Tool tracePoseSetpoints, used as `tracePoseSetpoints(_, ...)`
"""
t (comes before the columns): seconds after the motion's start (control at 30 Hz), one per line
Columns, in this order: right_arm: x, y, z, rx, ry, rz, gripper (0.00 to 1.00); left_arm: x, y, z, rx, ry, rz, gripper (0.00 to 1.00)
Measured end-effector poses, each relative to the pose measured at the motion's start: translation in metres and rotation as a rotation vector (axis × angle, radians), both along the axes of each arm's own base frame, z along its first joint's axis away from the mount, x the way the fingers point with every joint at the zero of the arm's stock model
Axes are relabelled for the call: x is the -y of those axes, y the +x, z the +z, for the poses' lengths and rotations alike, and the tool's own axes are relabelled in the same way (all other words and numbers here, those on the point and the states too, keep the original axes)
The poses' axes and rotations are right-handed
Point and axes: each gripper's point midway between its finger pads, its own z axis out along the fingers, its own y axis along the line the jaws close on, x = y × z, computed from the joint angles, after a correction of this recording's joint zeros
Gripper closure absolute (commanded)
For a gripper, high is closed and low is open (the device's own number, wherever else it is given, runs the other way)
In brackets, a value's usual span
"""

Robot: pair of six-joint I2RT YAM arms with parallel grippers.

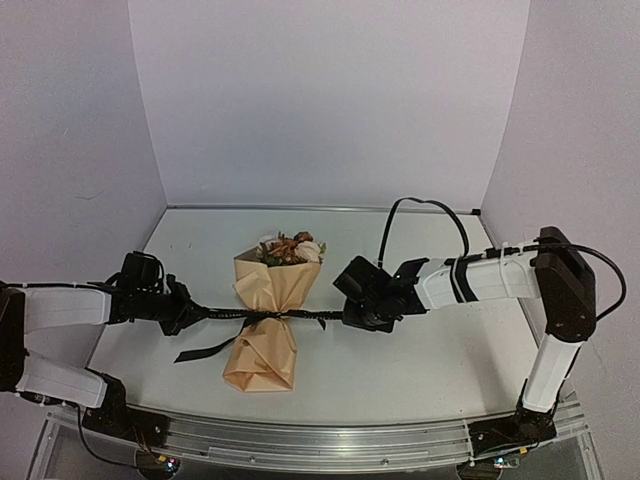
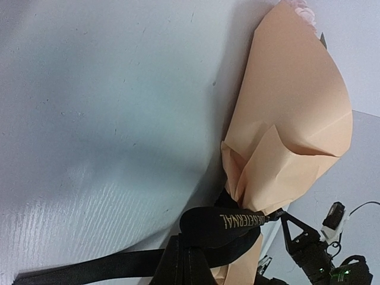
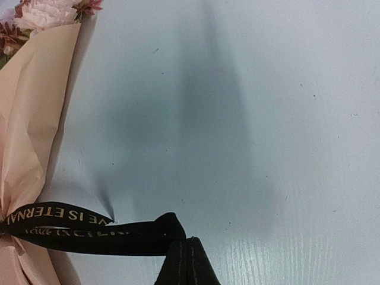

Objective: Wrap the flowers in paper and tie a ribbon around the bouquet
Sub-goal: Tie the half-tied ribbon around the folded bouquet.

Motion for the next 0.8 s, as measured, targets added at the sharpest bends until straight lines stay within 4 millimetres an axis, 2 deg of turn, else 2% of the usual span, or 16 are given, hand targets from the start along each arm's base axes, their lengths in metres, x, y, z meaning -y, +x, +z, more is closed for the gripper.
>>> tracePoseSetpoints(0.17,0.008,0.000,0.001,-0.006,0.005,-0.024,1.00,0.010,-0.005,-0.007,-0.015,-0.010,-0.012,1.00)
tracePoseSetpoints(0.33,0.029,-0.002,-0.005,-0.022,-0.030,-0.062,1.00,0.032,-0.011,-0.021,-0.042,0.003,-0.064,1.00)
tracePoseSetpoints(0.57,0.032,-0.007,-0.001,-0.021,-0.024,-0.041,1.00,0.035,-0.001,-0.019,-0.019,0.010,-0.063,1.00)
tracePoseSetpoints(0.63,0.029,-0.010,0.001,-0.016,-0.027,-0.022,0.89,0.034,0.003,-0.018,-0.008,0.021,-0.054,0.93)
tracePoseSetpoints(0.73,0.026,-0.017,0.002,-0.014,-0.053,0.021,0.68,0.028,0.007,-0.019,0.001,0.056,-0.033,0.67)
tracePoseSetpoints(0.8,0.032,-0.024,-0.001,-0.030,-0.100,0.036,0.51,0.016,0.008,-0.023,-0.001,0.108,-0.002,0.54)
